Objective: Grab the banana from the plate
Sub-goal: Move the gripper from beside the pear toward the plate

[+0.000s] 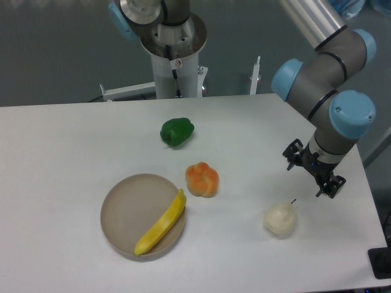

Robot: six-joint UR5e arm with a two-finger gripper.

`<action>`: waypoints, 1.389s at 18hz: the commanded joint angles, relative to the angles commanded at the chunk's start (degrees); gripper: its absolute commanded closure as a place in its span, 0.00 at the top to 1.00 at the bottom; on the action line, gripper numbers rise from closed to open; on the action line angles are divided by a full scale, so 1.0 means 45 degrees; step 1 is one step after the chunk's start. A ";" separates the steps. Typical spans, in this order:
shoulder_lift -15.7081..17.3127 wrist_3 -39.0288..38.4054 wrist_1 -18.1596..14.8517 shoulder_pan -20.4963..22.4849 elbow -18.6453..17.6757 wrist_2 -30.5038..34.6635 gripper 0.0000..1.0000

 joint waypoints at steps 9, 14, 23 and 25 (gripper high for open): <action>0.0195 -0.0447 -0.0311 -0.0624 -0.0194 -0.0137 1.00; 0.0585 -0.1676 -0.0254 -0.1659 -0.1014 -0.0722 1.00; 0.0957 -0.3396 0.0117 -0.2421 -0.1621 -0.0821 1.00; 0.0938 -0.4563 0.0233 -0.2752 -0.1640 -0.0782 1.00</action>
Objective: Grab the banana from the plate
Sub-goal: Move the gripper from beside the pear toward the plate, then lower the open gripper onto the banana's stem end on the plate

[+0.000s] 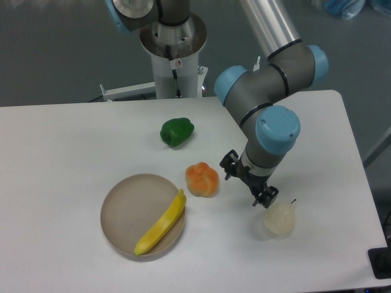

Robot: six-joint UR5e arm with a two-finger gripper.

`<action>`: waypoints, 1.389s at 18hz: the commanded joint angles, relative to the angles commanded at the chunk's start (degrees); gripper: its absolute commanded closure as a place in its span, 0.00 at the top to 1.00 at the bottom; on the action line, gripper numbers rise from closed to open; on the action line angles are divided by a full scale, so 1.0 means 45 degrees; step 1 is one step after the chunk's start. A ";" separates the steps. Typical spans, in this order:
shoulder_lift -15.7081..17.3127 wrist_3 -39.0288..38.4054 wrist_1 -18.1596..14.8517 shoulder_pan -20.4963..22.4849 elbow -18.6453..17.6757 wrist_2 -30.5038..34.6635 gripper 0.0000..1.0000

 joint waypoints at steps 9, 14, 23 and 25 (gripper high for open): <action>0.1285 -0.1667 0.1133 -0.0743 -0.2125 0.0137 1.00; 0.1623 -0.3558 0.3473 -0.1913 -0.3710 0.0136 1.00; 0.0958 -0.4362 0.4237 -0.2131 -0.3535 0.0156 1.00; 0.0840 -0.4479 0.4356 -0.2228 -0.3536 0.0156 1.00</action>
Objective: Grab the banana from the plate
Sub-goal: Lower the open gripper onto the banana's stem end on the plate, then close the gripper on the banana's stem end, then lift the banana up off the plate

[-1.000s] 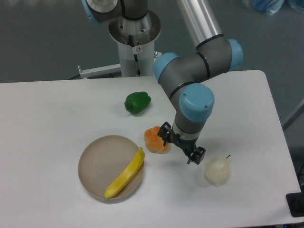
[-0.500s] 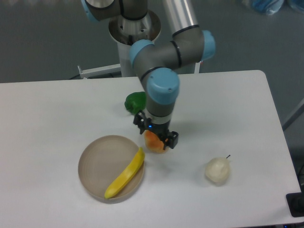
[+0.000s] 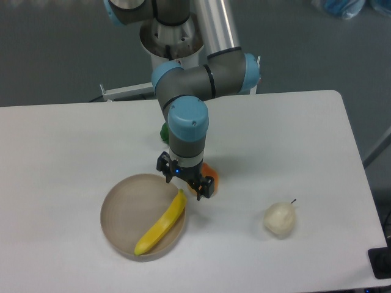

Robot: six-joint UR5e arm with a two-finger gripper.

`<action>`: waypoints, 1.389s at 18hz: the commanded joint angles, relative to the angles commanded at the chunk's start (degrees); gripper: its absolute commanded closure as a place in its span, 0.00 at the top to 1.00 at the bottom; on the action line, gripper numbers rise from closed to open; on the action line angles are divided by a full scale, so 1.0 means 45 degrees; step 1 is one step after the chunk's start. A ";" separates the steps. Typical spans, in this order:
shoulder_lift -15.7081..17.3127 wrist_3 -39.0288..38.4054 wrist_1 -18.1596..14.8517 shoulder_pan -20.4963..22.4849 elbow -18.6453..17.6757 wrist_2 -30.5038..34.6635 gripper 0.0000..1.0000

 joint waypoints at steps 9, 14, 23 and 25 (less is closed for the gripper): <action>-0.0391 -0.0099 0.0098 -0.0177 0.0039 0.0000 0.59; -0.0391 -0.0333 0.0098 -0.0177 0.0195 0.0000 0.43; 0.0019 -0.0489 0.0040 -0.0040 0.0528 -0.0137 0.24; 0.0409 -0.0372 0.0020 0.0135 0.0586 -0.0156 0.24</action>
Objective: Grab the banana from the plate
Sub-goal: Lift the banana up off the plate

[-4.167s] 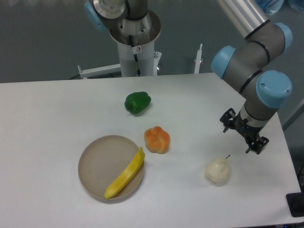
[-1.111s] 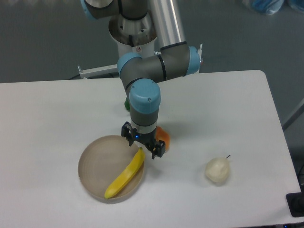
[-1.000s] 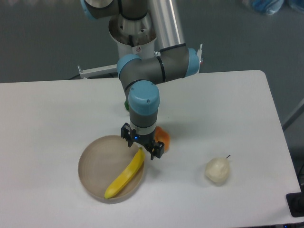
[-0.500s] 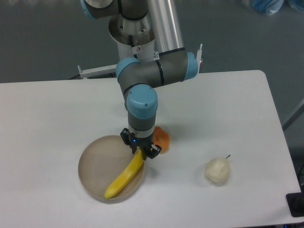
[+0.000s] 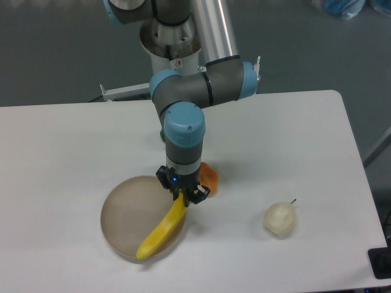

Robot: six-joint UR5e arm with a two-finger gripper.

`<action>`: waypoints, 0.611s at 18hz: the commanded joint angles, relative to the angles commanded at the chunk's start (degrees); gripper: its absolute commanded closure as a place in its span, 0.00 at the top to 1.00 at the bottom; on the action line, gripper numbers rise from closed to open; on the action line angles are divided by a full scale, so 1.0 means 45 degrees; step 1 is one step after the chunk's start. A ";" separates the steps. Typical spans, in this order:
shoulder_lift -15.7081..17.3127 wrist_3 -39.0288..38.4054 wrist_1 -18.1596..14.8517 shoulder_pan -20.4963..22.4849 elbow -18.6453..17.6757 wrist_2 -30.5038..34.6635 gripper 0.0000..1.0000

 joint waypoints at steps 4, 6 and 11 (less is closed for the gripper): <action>0.0254 0.0176 -0.0215 0.0469 0.0429 0.0039 0.23; 0.0352 0.1283 -0.0740 0.1170 0.0566 0.0078 0.24; 0.0743 0.4682 -0.5150 0.3142 0.2614 0.0117 0.24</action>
